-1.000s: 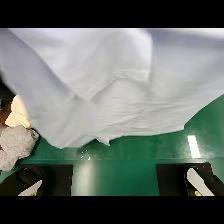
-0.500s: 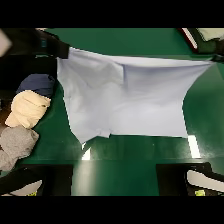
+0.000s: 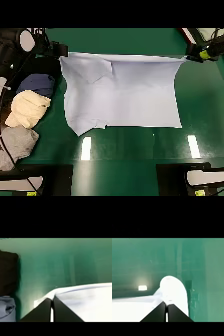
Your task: Fold the shirts.
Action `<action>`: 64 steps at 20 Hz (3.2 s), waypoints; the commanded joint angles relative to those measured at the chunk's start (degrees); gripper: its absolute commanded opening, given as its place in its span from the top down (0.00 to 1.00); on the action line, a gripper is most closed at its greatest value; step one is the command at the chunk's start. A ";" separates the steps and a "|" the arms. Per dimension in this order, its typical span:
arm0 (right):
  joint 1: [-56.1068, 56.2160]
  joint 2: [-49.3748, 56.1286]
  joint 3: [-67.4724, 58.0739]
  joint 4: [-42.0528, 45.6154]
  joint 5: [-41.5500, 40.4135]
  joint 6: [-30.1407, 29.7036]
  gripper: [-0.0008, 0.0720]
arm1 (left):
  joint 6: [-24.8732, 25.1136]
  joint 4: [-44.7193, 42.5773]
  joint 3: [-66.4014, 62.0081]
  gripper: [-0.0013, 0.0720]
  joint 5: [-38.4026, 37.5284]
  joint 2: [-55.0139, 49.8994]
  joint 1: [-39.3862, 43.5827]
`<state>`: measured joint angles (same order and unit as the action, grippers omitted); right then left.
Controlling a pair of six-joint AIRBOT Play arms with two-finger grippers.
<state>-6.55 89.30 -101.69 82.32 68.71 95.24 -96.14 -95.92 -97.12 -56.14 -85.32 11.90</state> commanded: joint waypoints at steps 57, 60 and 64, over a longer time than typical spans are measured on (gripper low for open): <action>1.07 -17.27 23.85 -5.84 3.61 -4.24 0.45 | -11.85 27.02 63.60 0.53 2.38 26.77 9.88; 1.07 -17.29 23.82 -5.79 4.52 -4.24 0.45 | -11.87 27.41 65.13 0.64 2.97 26.62 9.88; 0.96 -18.34 23.85 -5.55 6.58 -4.28 0.46 | -11.39 27.32 64.37 0.95 2.58 26.64 9.88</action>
<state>-5.48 71.66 -77.84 76.55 73.65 90.98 -107.79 -68.53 -32.40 -53.45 -58.61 21.76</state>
